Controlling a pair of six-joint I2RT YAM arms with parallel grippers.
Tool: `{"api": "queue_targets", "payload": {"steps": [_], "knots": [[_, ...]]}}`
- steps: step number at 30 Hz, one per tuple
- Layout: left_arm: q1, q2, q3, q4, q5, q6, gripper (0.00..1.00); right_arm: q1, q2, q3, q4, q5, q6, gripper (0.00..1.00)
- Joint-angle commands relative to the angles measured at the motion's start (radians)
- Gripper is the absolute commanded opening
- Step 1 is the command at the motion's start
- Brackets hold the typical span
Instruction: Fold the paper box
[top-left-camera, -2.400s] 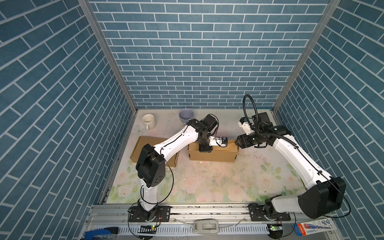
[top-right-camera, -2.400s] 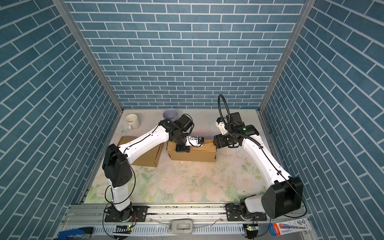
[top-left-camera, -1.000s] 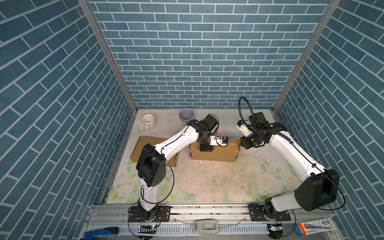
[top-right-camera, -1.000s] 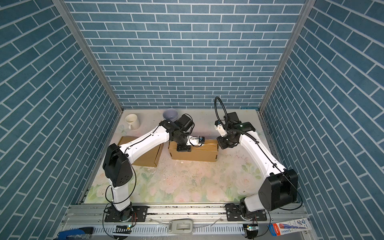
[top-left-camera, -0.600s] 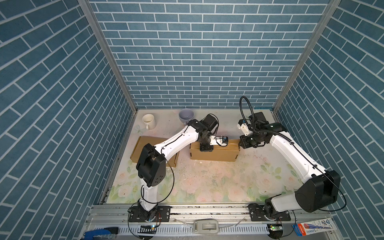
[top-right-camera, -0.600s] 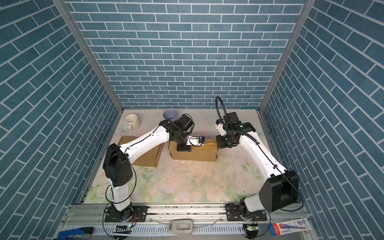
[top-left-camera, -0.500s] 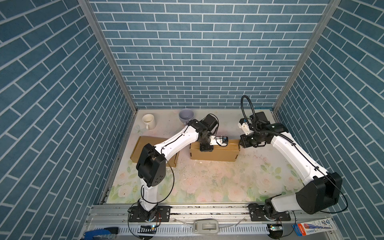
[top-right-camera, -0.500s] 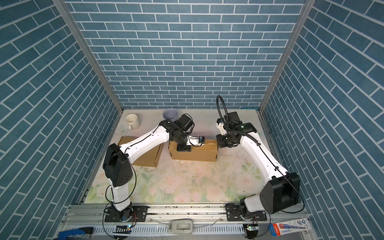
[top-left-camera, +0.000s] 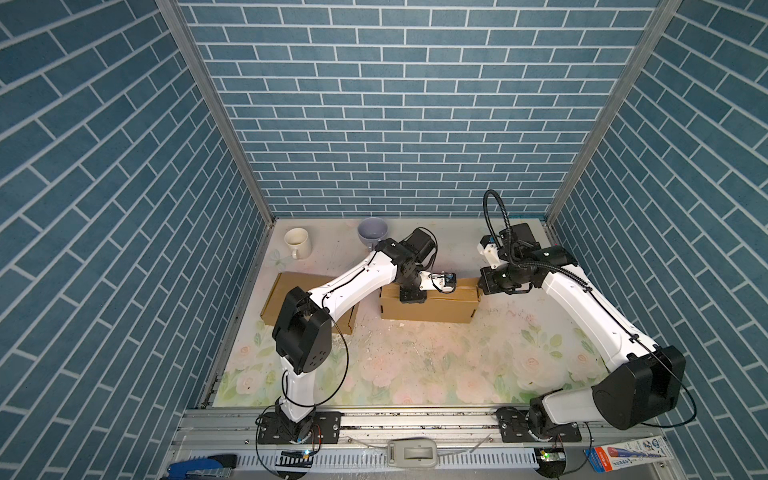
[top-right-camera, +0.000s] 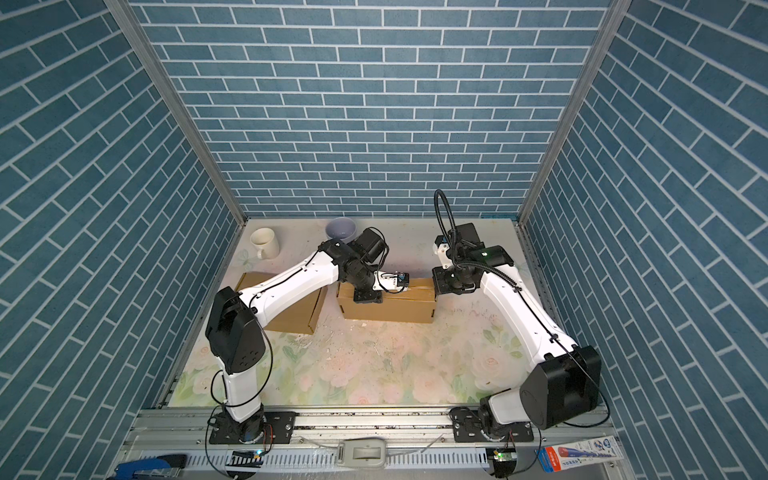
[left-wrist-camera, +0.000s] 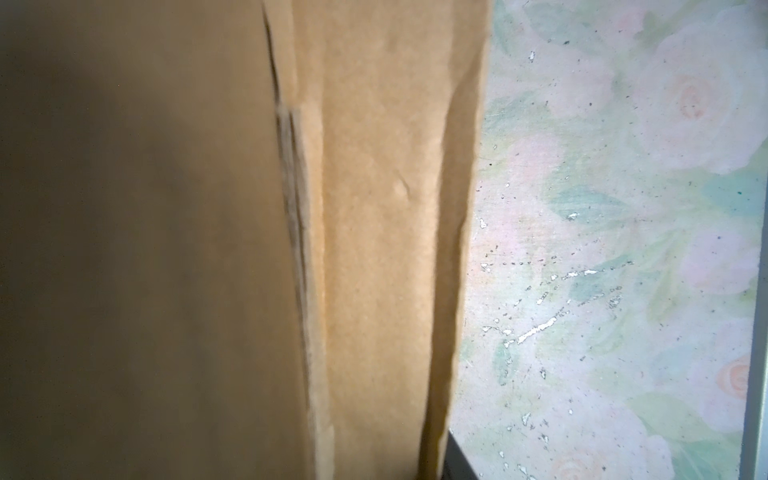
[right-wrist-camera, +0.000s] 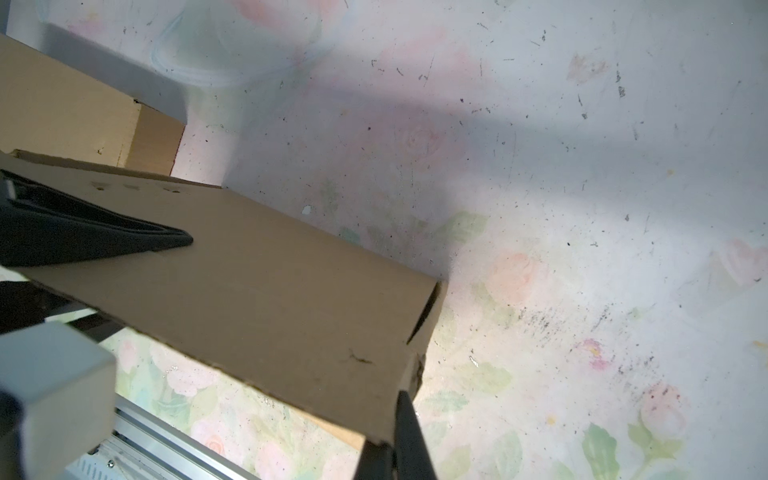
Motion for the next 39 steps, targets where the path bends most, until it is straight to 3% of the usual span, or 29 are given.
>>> {"api": "queue_targets", "payload": {"steps": [1,14,23,39], "knots": [[0.004,0.088,-0.062,0.002,0.015,-0.002,0.28,0.004,-0.032,-0.033,0.069,-0.024,0.082,0.00],[0.003,0.083,-0.063,0.007,0.015,-0.013,0.28,0.004,-0.094,-0.241,0.234,0.027,0.206,0.00],[0.006,0.072,-0.057,0.005,-0.011,-0.017,0.34,0.004,-0.092,-0.285,0.241,0.078,0.176,0.00],[0.007,0.072,-0.059,-0.005,-0.008,-0.020,0.34,0.005,-0.093,-0.260,0.157,0.197,0.091,0.00]]}}
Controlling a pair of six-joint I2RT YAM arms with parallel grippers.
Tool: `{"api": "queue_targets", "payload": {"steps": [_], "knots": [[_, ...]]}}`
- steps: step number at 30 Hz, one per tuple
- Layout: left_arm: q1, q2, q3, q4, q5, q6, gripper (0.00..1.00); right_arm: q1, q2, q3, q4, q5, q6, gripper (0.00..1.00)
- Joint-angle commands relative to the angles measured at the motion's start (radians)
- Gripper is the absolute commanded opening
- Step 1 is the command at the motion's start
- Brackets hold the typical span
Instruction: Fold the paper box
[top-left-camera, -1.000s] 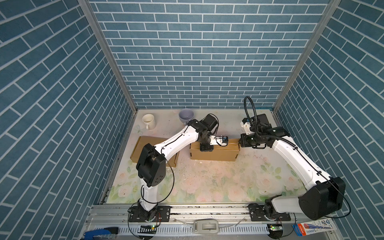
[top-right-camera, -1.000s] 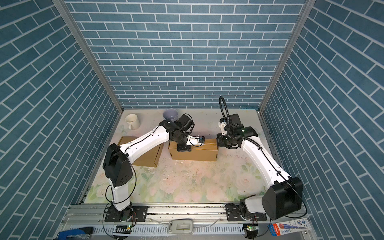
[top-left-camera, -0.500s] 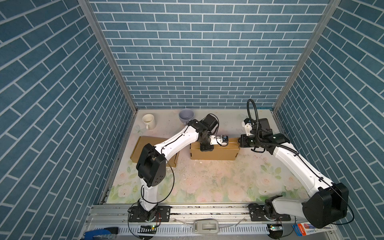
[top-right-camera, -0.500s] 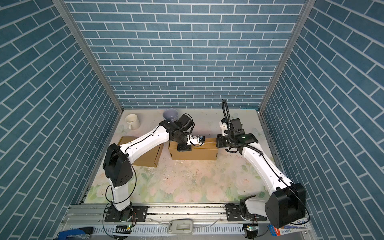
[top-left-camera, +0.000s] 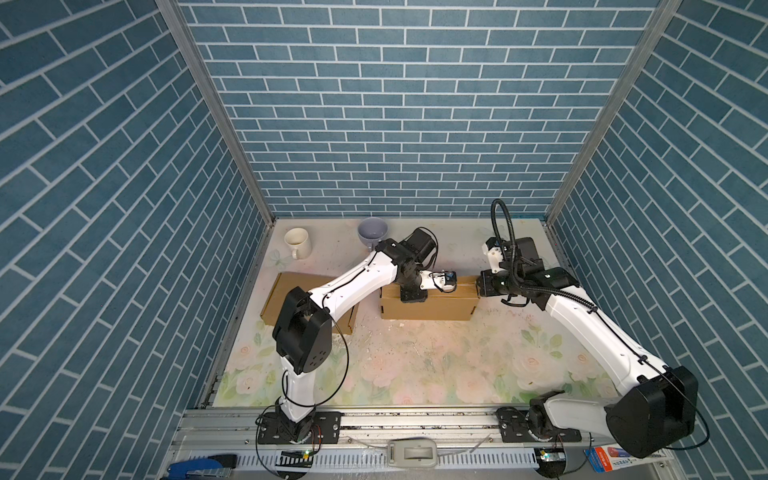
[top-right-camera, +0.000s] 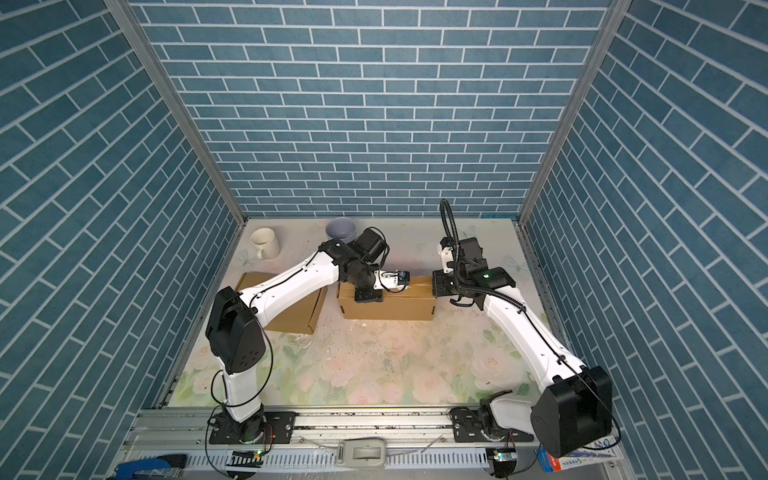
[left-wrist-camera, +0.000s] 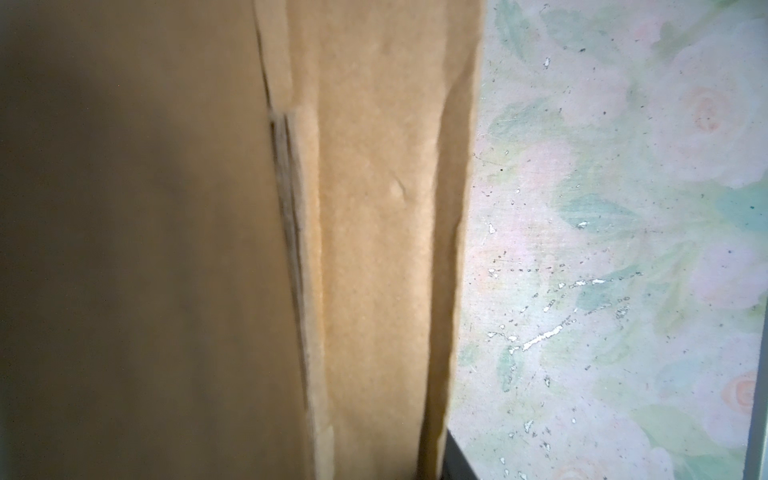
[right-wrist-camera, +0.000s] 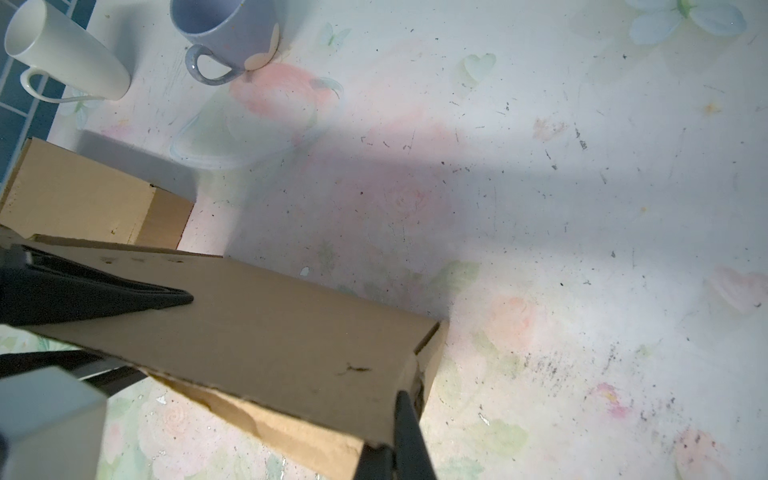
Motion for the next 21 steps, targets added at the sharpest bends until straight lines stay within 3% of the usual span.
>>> {"api": "queue_targets", "payload": {"steps": [1,12,21], "knots": [[0.007,0.072,-0.058,-0.019,0.005,0.012,0.33,-0.014,0.035,-0.035,-0.132,0.123,-0.018,0.00],[0.012,0.068,-0.045,-0.008,-0.013,0.007,0.38,-0.002,0.004,-0.118,-0.038,0.087,0.020,0.00],[0.018,0.030,-0.034,-0.002,-0.039,0.003,0.51,-0.002,0.005,-0.102,-0.035,0.090,0.001,0.00]]}}
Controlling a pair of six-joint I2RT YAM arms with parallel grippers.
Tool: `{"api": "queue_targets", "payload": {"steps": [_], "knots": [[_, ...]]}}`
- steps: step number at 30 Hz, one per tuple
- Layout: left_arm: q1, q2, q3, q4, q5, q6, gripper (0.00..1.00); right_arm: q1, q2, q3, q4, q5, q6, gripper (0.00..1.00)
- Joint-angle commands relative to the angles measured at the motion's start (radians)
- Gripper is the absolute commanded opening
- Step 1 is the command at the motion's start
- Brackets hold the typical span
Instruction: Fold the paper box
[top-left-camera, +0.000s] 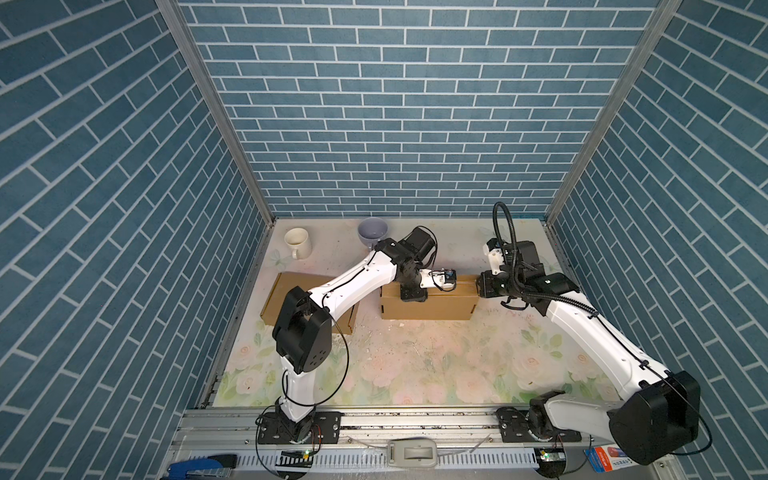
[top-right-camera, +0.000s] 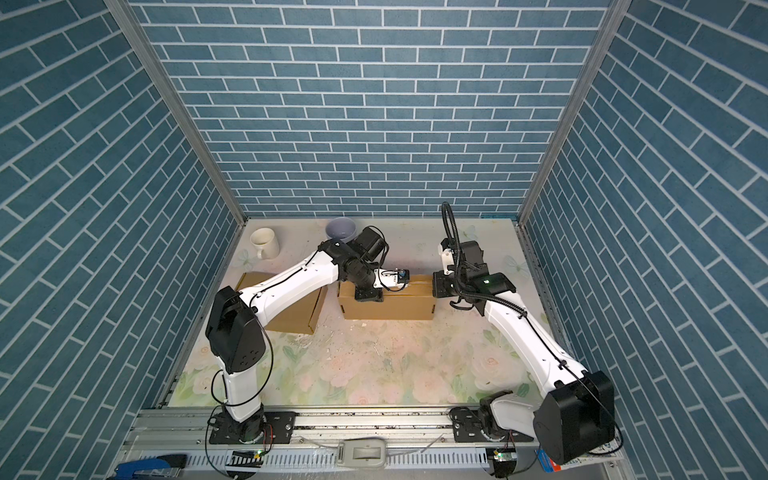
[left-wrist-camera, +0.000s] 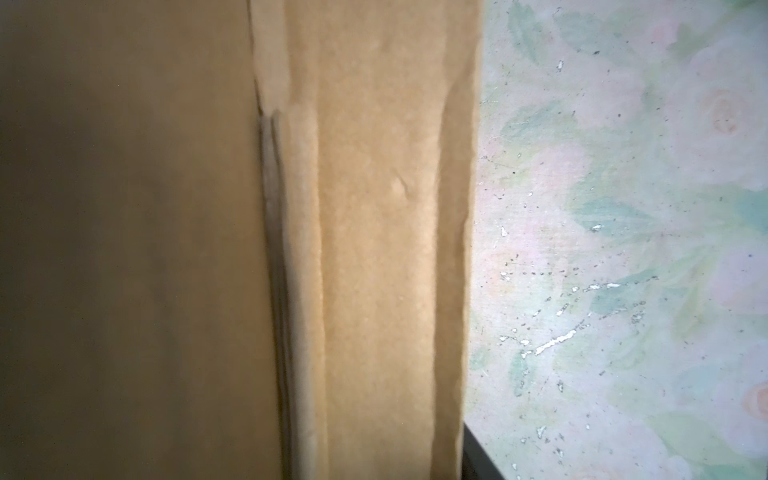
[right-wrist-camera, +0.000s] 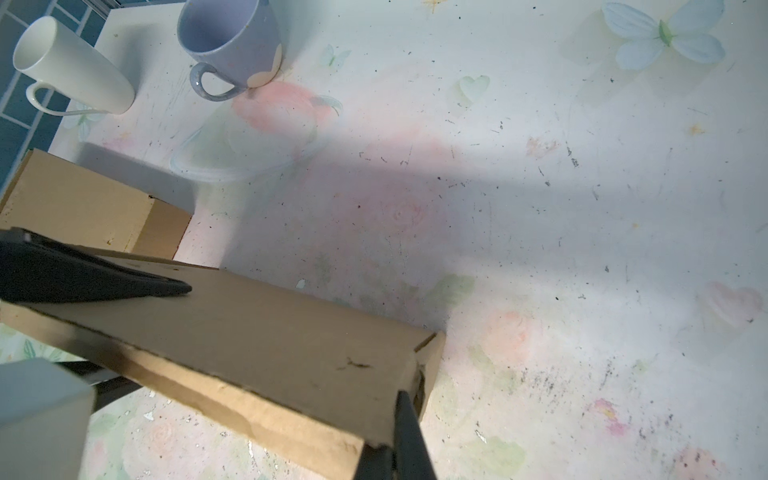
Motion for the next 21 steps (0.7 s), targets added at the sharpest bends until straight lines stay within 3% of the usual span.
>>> {"api": "queue_targets", "payload": {"steps": [1,9,21], "knots": [[0.012,0.023,-0.033,-0.025,-0.029,0.000,0.52,-0.006,0.038,-0.042,-0.112,0.074,-0.002,0.00],[0.011,-0.027,-0.021,-0.025,-0.041,0.006,0.60,-0.005,0.047,-0.037,-0.107,0.067,0.001,0.00],[0.012,-0.090,-0.018,-0.008,-0.067,0.006,0.65,-0.004,0.044,-0.027,-0.108,0.063,0.006,0.00]]}}
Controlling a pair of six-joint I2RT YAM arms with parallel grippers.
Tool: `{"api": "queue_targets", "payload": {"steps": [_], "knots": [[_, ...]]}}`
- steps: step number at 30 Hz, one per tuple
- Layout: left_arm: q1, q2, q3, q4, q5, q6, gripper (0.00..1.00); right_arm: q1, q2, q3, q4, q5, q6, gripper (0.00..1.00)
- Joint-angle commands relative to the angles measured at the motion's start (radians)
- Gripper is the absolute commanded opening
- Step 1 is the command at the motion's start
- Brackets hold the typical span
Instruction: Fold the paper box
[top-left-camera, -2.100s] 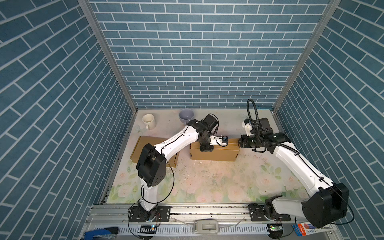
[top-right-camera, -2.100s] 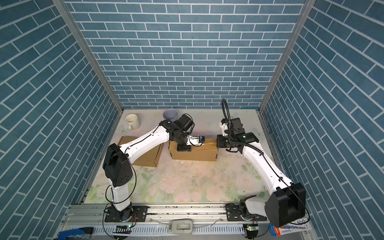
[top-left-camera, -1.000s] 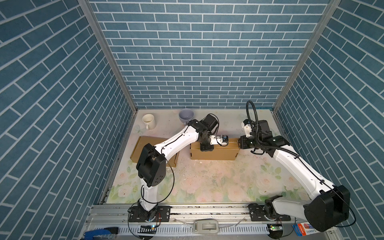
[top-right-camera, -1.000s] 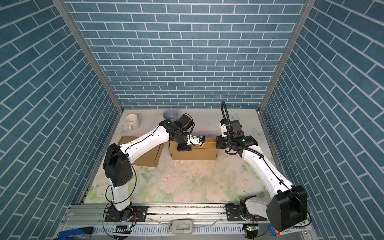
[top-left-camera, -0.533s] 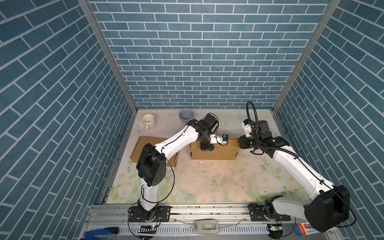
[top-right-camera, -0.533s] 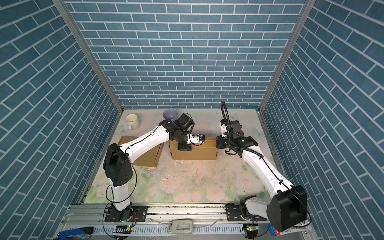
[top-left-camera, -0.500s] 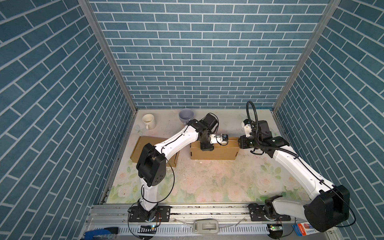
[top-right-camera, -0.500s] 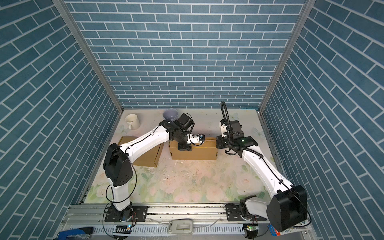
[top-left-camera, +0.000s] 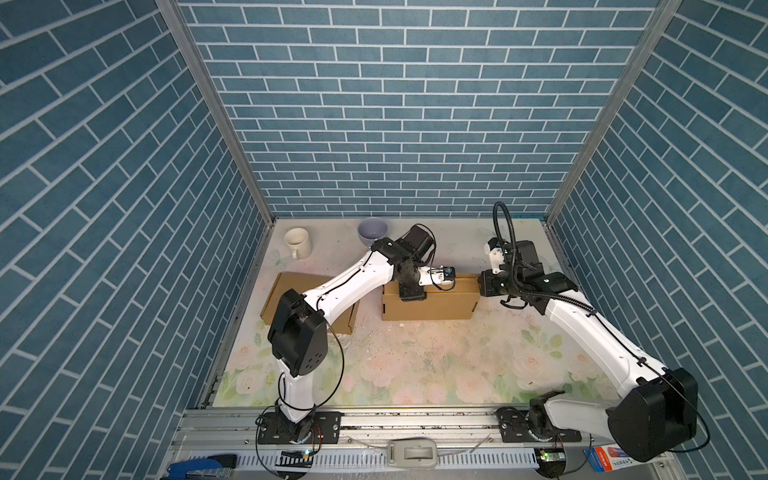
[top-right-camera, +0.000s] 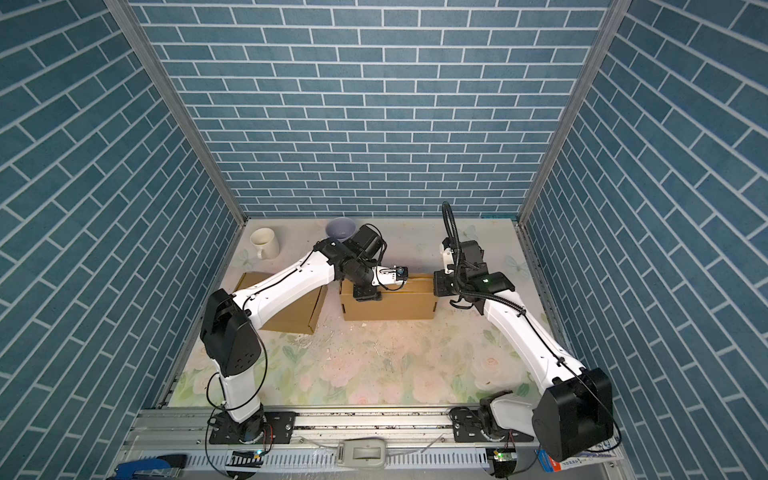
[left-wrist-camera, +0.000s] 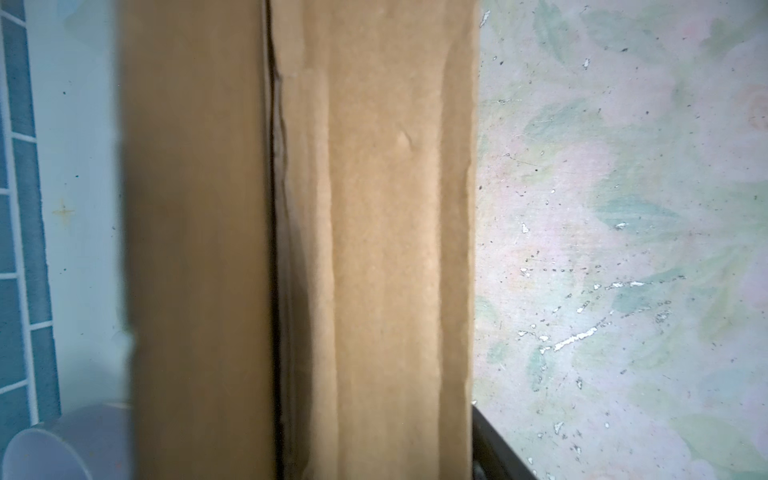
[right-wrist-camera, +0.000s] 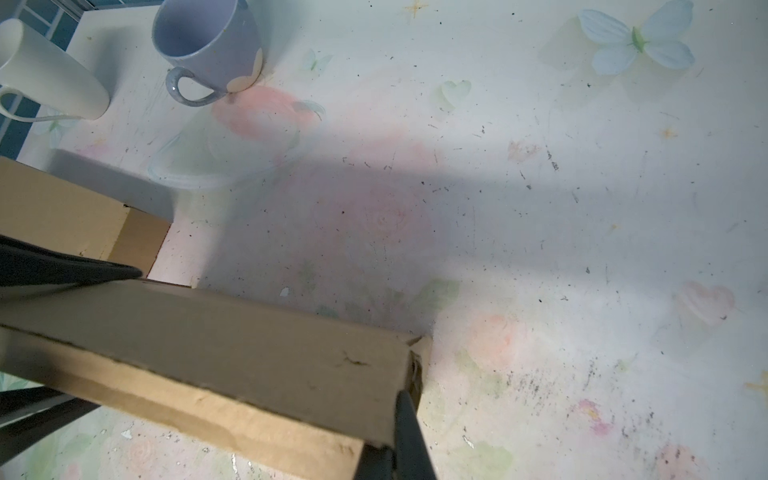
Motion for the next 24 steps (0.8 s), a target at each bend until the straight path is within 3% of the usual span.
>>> {"api": "queue_targets", "payload": {"steps": [1,14,20,24], "knots": [[0.010,-0.053,-0.012,-0.019,-0.025,0.002,0.65,-0.001,0.030,-0.026,-0.119,0.027,0.006,0.00],[0.012,-0.215,-0.081,0.045,-0.010,-0.055,0.67,0.015,0.032,-0.019,-0.112,0.039,0.017,0.00],[0.061,-0.349,-0.190,0.189,-0.057,-0.250,0.64,0.023,0.030,-0.017,-0.110,0.051,0.017,0.00],[0.146,-0.436,-0.259,0.222,0.014,-0.393,0.60,0.031,0.029,-0.021,-0.104,0.058,0.020,0.00]]}}
